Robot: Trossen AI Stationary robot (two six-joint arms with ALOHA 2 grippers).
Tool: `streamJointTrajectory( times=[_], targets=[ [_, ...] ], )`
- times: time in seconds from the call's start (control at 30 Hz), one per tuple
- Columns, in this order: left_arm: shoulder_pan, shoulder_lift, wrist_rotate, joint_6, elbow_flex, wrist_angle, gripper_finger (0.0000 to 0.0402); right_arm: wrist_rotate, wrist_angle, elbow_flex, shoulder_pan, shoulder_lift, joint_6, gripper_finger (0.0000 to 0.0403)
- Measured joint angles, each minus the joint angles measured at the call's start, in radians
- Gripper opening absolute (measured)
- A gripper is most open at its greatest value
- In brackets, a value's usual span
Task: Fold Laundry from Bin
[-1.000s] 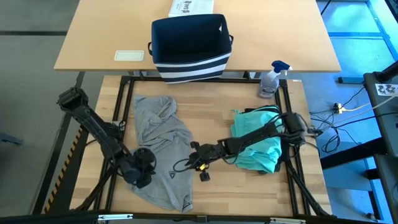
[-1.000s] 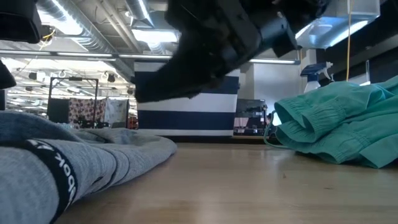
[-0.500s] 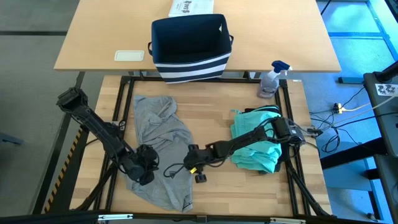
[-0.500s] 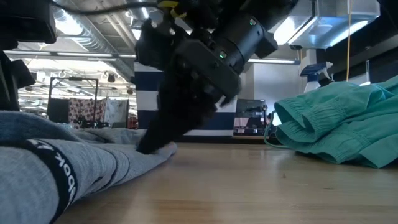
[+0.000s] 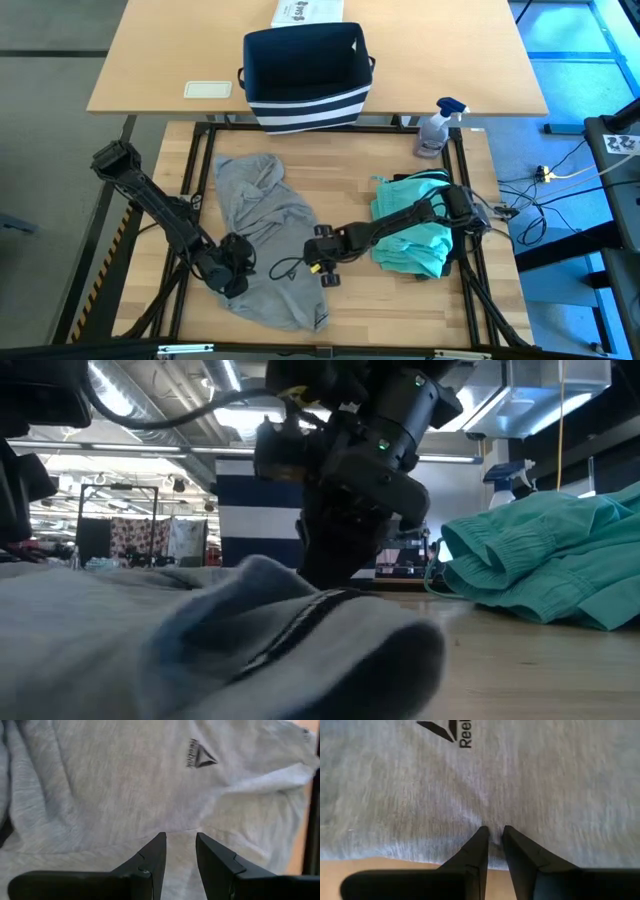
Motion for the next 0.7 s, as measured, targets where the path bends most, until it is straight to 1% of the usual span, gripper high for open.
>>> streamJointTrajectory(
  times=[0.27,0.6,0.7],
  targets=[
    [0.0,0.0,-0.004,0.014,0.0,0.028,0.0101,0.033,-0.056,-0.008,-0.041,-0.042,-0.003,0.0066],
    [0.021,-0.002,-0.019,0.062,0.001,0.031,0.0101,0.025,-0.053,-0.007,-0.063,-0.059,-0.041,0.0066],
    [0.039,-0.004,-0.025,0.109,0.018,0.028,0.0101,0.013,-0.054,-0.008,-0.064,-0.064,-0.041,0.0066]
  ],
)
